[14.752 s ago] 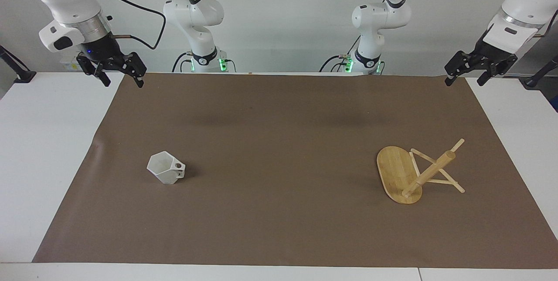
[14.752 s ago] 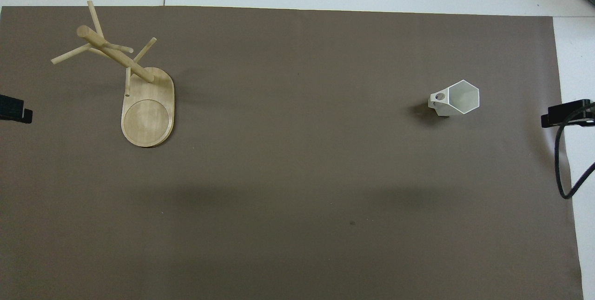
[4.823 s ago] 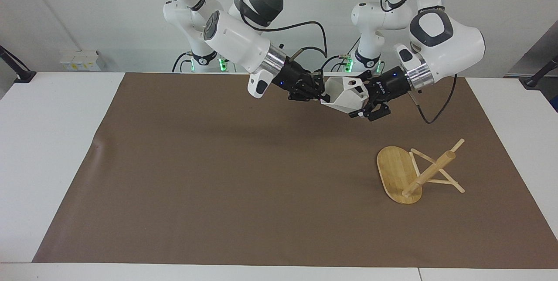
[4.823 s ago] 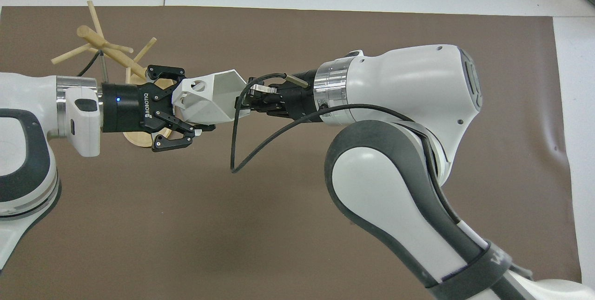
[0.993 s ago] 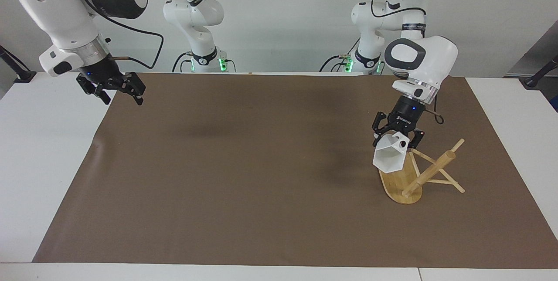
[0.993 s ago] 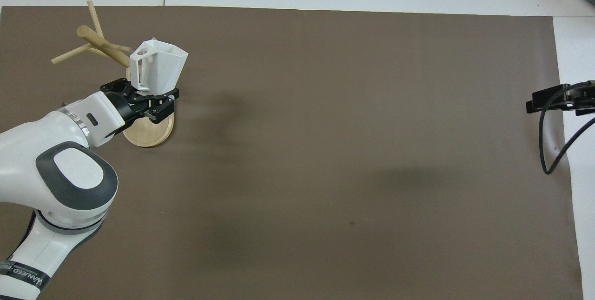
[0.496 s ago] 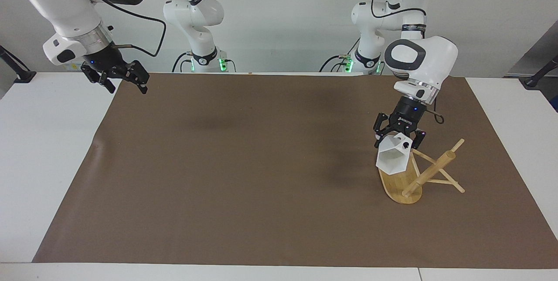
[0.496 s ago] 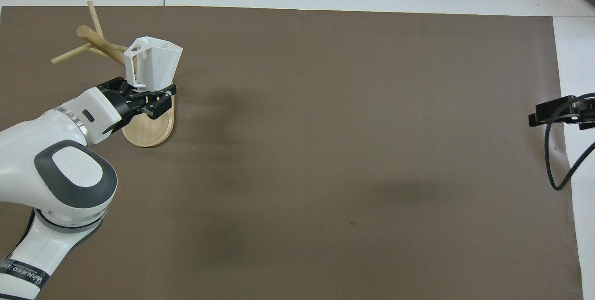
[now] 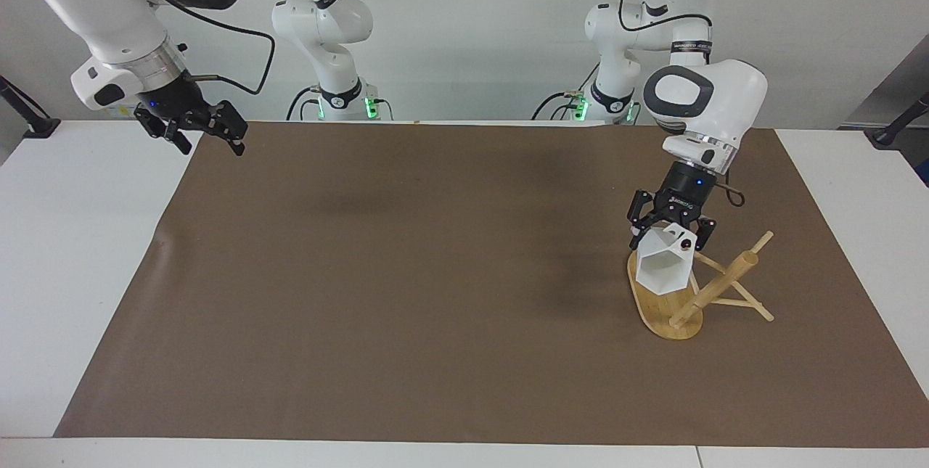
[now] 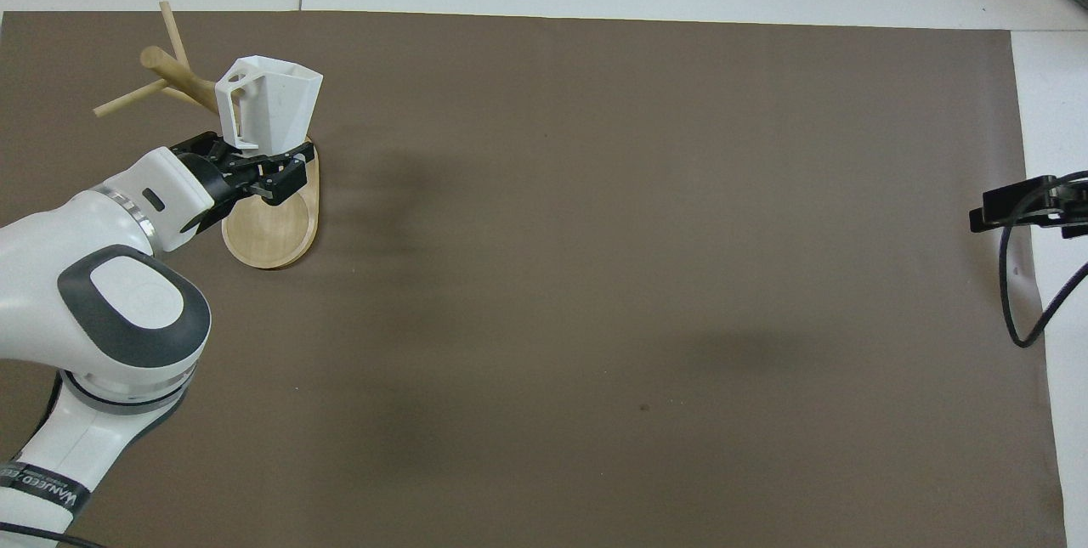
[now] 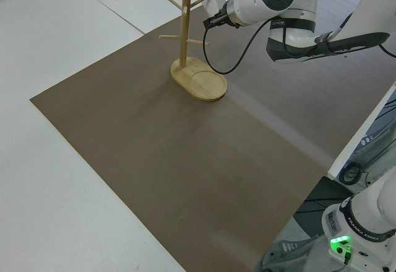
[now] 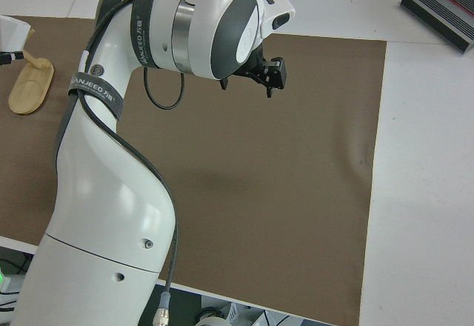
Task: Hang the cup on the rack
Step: 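Move the cup with the left gripper onto a rack peg by its handle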
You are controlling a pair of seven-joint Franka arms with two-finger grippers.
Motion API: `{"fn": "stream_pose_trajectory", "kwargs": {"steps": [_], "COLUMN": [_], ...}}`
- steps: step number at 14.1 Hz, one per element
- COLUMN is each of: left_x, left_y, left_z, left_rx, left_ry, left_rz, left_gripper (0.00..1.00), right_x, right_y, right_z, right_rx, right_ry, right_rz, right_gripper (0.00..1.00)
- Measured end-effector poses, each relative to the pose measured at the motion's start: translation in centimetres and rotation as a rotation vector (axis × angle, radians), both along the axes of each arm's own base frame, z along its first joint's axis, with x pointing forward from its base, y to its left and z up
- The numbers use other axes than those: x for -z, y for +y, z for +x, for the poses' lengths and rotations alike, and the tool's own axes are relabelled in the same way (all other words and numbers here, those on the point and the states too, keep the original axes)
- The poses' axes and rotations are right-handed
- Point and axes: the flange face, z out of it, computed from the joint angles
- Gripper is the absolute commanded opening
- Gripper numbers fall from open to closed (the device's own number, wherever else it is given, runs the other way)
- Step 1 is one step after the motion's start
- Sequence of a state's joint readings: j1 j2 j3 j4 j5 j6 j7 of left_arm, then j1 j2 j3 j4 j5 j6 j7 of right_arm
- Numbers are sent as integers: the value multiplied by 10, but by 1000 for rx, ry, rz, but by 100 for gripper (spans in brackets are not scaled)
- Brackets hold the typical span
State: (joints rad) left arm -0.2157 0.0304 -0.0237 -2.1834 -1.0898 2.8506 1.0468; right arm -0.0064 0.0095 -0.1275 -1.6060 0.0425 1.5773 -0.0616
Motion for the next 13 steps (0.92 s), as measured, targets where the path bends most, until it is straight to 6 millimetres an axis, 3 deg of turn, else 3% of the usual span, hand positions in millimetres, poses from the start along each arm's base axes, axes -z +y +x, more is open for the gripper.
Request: {"fn": "stream_pose_trajectory", "kwargs": {"steps": [13], "left_x": [8], "left_y": [22], "left_z": [7], "left_rx": [-100], "left_ry": [35], "left_rz": [-36], "left_gripper": [0], "right_x": [-1], "right_y": [-7], "right_z": [0], "right_rx": [34], "right_ry": [-1], "right_rz": [-44], "right_gripper": [100]}}
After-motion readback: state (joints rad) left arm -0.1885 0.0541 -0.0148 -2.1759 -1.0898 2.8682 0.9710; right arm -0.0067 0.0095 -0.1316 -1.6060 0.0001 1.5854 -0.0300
